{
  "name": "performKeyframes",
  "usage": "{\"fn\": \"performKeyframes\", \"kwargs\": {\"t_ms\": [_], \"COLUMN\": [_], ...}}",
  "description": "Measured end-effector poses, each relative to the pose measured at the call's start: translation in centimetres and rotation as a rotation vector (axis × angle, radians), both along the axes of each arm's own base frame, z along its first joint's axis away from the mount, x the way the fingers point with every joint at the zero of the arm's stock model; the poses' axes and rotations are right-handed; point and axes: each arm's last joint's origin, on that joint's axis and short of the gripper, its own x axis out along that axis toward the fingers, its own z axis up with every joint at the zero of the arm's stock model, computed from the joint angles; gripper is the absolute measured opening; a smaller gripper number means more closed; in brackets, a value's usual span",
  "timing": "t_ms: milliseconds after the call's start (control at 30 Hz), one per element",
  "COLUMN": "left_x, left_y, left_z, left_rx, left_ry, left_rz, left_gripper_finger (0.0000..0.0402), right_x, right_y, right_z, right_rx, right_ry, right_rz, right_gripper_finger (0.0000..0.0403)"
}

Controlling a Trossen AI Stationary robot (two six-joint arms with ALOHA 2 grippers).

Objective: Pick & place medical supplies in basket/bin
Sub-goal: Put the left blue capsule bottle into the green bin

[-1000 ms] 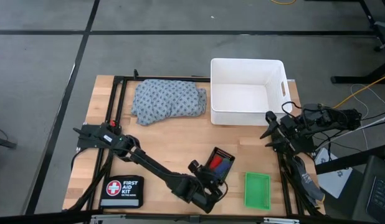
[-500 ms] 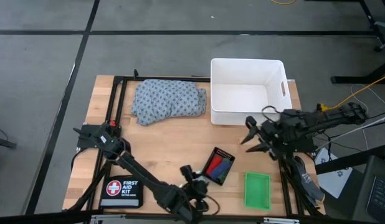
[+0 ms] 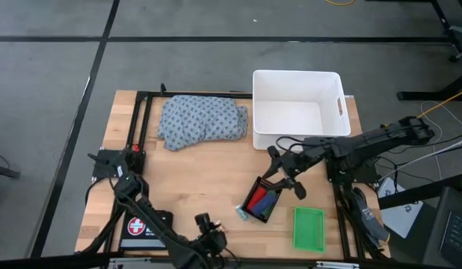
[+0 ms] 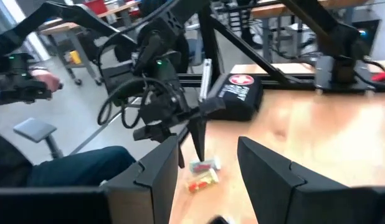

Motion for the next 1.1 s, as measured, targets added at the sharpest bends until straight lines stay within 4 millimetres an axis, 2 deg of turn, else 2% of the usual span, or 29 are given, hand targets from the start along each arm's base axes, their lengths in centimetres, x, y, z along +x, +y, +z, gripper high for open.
{"fn": "performKeyframes", "kwargs": {"t_ms": [200,367,500,667,1100], "left_x": [0.0,0.2,-0.3,0.0,1.0], "left_y": [-0.6,0.5,2.1,2.7,3.5], "left_z": [0.9,0.6,0.3,0.2,-0.2], "left_rx": [-0.053,-0.014,0.054,0.074,0.060], "left_ry": [0.091,0.246,0.418,0.520,0.594], "left_rz": [-0.128,-0.230,-0.259,-0.377,-0.573], "left_gripper_finger": [0.0187,0.0187,0.0187,0.0187,0.0187], "right_x": [1.3,1.3,1.1,0.9,0.3], "right_y": [1.4,2.4,2.8,3.4,4.7], "right_z": [1.7,2.7,2.7,2.2,2.2], "right_rx": [-0.013,-0.030,-0.027,-0.056,-0.057], "right_ry": [-0.045,-0.089,-0.079,-0.035,-0.038], "right_rz": [0.067,0.104,0.118,0.073,0.101], "right_gripper_finger": [0.0167,0.0167,0.0167,0.0167,0.0167]}}
